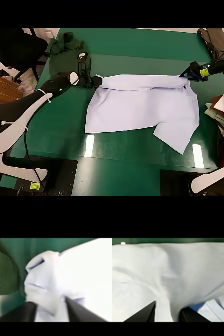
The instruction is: Fold the shirts.
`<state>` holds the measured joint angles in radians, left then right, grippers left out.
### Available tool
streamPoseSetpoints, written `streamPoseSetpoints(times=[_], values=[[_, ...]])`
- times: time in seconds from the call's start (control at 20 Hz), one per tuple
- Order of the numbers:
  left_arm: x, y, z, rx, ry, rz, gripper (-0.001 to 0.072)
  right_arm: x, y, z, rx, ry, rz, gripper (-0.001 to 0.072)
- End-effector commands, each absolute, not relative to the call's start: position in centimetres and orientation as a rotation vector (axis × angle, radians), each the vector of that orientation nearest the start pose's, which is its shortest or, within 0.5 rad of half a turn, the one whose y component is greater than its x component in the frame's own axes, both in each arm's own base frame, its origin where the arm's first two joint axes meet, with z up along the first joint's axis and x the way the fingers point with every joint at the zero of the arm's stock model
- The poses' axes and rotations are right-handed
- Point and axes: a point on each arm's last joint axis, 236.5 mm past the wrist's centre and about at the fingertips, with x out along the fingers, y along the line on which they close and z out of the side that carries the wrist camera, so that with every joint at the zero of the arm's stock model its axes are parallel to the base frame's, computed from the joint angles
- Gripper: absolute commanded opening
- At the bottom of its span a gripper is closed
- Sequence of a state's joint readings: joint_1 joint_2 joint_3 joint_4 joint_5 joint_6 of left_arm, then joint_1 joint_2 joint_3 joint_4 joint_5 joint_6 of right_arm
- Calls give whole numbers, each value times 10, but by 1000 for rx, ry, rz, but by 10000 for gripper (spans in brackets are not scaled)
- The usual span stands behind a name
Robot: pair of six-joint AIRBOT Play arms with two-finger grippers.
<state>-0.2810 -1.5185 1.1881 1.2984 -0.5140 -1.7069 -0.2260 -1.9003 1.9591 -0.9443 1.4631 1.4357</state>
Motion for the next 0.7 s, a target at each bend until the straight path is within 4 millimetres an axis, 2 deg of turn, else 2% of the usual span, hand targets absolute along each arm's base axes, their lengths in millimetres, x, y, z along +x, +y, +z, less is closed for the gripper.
streamPoseSetpoints(times=[0.0,0.1,0.2,0.25,0.35,0.45,0.55,0.65], values=[[474,-159,13,-250,929,-246,491,506,16,58,525,1248,400,342],[456,-133,44,-216,931,-247,490,483,-5,77,540,1237,371,449],[421,-114,54,-186,994,-245,489,453,-25,76,588,1252,325,455],[401,-110,51,-177,1036,-250,489,430,-35,65,634,1284,299,503],[356,-110,32,-180,1134,-269,490,388,-45,31,719,1344,261,504],[320,-126,17,-217,1218,-350,490,355,-57,-3,810,1364,196,504],[299,-137,3,-220,1284,-425,490,335,-69,-28,865,1363,137,504],[291,-138,-7,-203,1302,-449,490,313,-90,-48,853,1406,59,504]])
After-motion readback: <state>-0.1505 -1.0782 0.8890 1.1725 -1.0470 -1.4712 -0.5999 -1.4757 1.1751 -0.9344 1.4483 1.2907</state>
